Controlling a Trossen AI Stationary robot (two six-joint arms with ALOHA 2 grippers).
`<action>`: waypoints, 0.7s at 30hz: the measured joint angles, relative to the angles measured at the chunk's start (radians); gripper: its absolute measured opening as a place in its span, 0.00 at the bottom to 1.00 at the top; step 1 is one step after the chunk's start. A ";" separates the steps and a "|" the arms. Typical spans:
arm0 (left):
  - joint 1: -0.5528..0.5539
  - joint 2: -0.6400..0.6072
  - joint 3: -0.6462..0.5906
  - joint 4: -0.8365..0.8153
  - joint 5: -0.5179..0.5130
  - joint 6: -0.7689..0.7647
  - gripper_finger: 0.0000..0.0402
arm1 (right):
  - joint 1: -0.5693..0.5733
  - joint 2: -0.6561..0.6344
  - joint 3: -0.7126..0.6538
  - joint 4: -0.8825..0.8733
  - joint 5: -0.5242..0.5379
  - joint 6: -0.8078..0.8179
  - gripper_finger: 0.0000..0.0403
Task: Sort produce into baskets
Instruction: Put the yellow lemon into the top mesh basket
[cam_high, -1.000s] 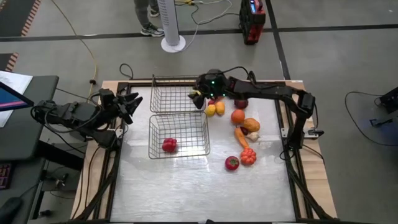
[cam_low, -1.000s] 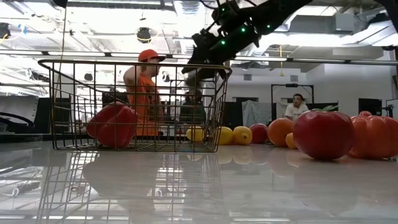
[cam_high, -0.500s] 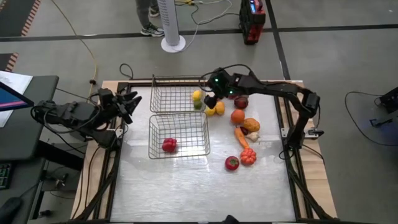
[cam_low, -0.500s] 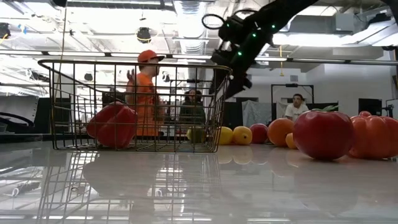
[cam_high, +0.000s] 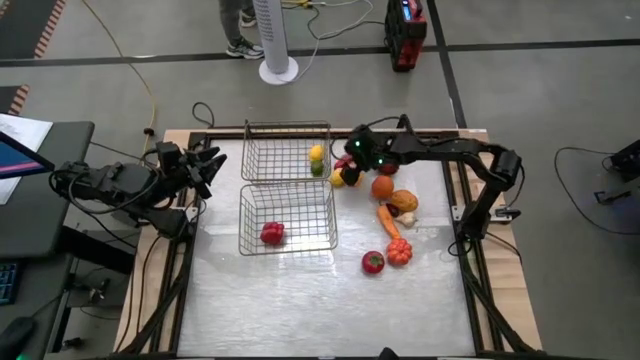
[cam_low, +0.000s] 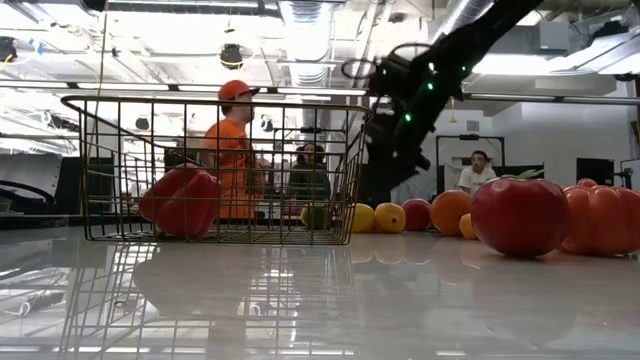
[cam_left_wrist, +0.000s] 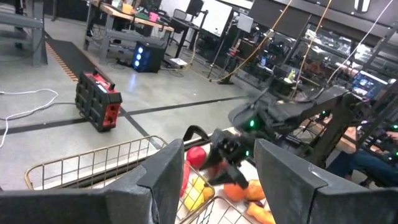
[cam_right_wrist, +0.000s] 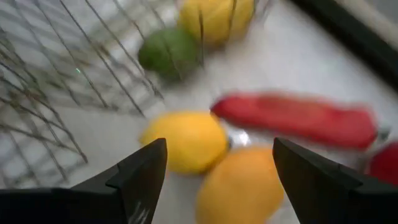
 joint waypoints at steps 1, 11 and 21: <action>0.000 0.000 0.000 0.000 0.000 0.000 0.45 | 0.000 0.000 -0.016 0.000 0.013 0.010 0.79; 0.000 0.000 0.000 0.000 -0.026 0.022 0.45 | -0.011 -0.001 -0.151 0.133 0.063 0.030 0.79; 0.000 0.000 0.000 0.000 -0.027 0.023 0.45 | -0.014 0.000 -0.183 0.139 0.055 0.012 0.70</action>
